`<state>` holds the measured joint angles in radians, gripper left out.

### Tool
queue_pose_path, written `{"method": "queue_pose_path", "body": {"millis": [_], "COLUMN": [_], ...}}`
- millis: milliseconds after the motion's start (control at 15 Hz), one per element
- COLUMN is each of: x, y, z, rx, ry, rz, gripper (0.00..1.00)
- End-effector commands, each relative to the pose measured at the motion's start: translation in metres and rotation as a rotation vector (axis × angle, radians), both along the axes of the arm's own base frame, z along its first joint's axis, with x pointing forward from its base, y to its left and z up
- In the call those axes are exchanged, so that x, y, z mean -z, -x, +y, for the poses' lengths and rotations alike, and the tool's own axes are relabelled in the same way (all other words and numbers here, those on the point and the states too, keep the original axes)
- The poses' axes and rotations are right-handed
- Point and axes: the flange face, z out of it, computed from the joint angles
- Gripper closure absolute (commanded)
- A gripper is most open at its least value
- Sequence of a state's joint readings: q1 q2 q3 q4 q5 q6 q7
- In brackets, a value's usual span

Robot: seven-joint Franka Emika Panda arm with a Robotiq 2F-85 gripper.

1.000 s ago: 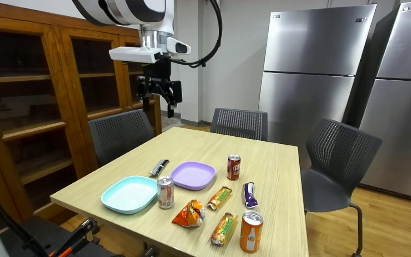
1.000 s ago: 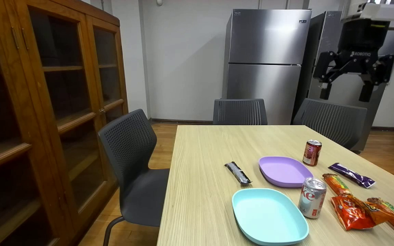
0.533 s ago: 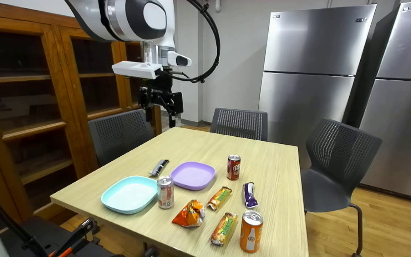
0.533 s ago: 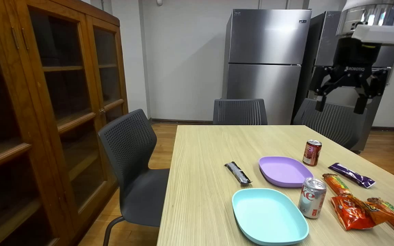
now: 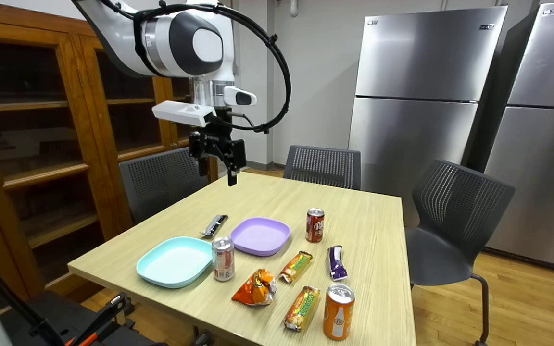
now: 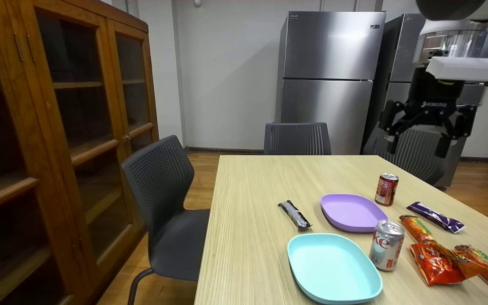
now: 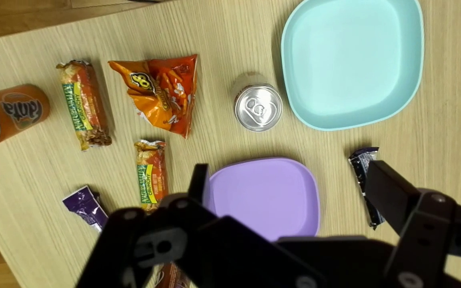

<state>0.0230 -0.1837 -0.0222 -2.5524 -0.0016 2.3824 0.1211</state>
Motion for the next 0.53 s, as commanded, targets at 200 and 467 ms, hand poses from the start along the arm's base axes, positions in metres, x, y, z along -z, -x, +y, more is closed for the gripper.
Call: {"method": "queue_pose_path", "body": {"millis": [200, 467], "x": [0.032, 0.055], "y": [0.006, 0.008], "z": [0.002, 0.002], "rx": [0.048, 0.056], "ry": [0.029, 0.034], "rz": [0.001, 0.009], "gripper": [0.0, 0.0]}}
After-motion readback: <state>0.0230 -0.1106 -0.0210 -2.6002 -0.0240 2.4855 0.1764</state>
